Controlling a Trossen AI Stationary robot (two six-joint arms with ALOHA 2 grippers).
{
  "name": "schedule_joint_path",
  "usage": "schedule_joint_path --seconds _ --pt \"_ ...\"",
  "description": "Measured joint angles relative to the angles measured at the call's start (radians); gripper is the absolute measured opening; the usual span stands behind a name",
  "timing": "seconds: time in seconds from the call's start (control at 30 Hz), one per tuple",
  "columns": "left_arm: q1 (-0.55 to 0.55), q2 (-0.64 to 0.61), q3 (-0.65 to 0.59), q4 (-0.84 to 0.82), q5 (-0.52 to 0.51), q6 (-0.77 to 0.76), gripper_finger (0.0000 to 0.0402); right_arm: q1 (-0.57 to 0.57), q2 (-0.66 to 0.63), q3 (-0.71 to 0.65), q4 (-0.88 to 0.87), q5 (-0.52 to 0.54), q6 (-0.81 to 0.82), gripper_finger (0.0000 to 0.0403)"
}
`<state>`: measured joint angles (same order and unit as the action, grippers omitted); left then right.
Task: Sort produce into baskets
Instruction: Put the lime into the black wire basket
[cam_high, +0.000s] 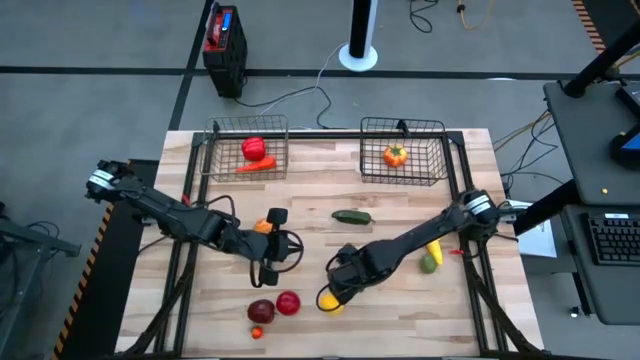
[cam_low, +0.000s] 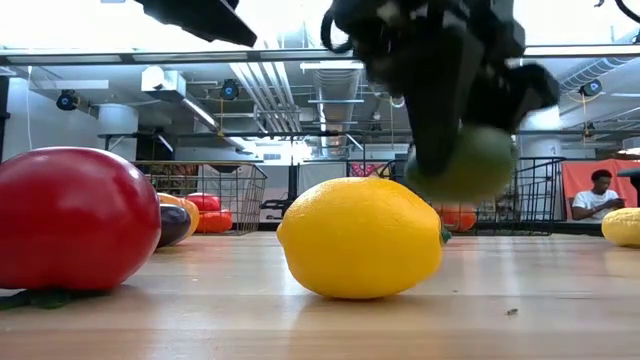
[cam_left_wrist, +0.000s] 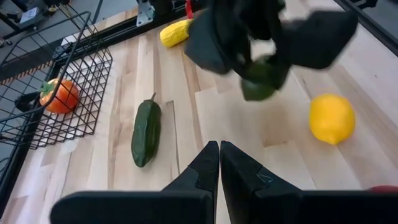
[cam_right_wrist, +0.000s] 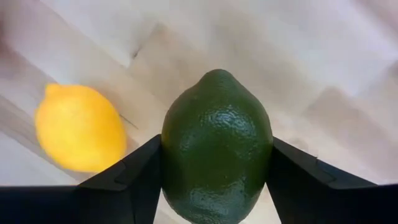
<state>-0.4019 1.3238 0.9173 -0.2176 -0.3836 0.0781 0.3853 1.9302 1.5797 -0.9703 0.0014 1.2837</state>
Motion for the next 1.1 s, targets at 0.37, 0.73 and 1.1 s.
schedule_joint_path --seconds 0.37,0.73,1.1 --pt "0.0 0.005 0.0 0.017 0.0 -0.01 0.0 -0.138 -0.205 0.018 -0.107 0.155 -0.16 0.0234" --pt "0.0 0.005 0.0 0.023 -0.001 0.012 0.0 -0.419 -0.334 0.018 -0.155 0.186 -0.407 0.0235" --pt "0.0 0.005 0.0 0.023 -0.003 0.036 0.0 -0.762 -0.339 0.018 -0.367 0.276 -0.628 0.0235"
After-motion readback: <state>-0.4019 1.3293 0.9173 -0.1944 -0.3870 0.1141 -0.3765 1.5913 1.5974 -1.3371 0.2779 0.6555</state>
